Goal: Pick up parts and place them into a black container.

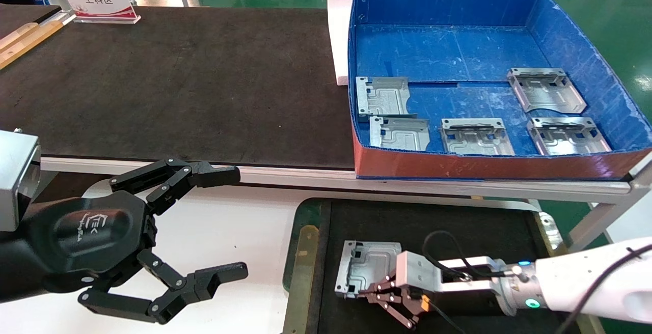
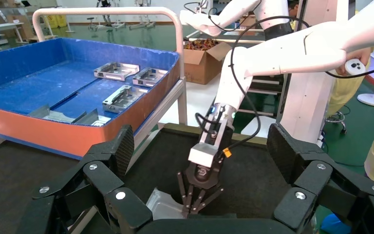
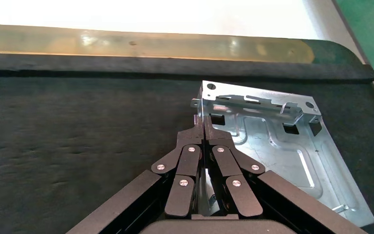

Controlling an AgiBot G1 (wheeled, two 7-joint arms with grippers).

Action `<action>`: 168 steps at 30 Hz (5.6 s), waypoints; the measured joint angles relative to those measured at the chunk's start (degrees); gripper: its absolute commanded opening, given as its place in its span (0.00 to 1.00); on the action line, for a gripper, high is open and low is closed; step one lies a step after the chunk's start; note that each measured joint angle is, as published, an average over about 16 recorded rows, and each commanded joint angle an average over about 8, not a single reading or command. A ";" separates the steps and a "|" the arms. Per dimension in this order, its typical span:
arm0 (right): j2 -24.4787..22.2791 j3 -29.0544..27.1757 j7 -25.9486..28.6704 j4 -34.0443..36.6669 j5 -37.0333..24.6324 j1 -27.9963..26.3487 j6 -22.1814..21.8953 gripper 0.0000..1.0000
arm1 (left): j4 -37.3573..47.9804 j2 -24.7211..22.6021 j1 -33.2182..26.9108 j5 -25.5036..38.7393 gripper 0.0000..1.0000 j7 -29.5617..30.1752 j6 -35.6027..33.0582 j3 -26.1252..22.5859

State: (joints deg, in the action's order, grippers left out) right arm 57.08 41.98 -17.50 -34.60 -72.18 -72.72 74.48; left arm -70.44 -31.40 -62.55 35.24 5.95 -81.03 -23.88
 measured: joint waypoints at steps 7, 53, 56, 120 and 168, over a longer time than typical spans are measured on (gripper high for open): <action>3.26 0.19 -3.77 6.14 -0.68 -1.96 -0.73 0.00 | 0.00 0.00 0.00 0.00 1.00 0.00 0.00 0.00; 15.37 1.24 -19.53 32.68 -3.32 -11.94 -7.15 0.00 | 0.00 0.00 0.00 0.00 1.00 0.00 0.00 0.00; 15.44 1.21 -19.59 33.01 -3.29 -12.07 -7.01 0.00 | 0.00 0.00 0.00 0.00 1.00 0.00 0.00 0.00; 7.25 0.00 -17.13 25.26 2.53 -16.90 16.00 1.00 | 0.00 0.00 0.00 0.00 1.00 0.00 0.00 0.00; -14.99 -5.47 12.05 -19.57 31.20 -4.24 15.38 1.00 | 0.01 0.01 0.01 -0.01 1.00 -0.01 0.02 0.00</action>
State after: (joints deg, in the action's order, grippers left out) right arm 42.09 36.51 -5.45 -54.17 -40.97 -76.96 89.85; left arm -70.43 -31.39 -62.53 35.23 5.95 -81.02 -23.87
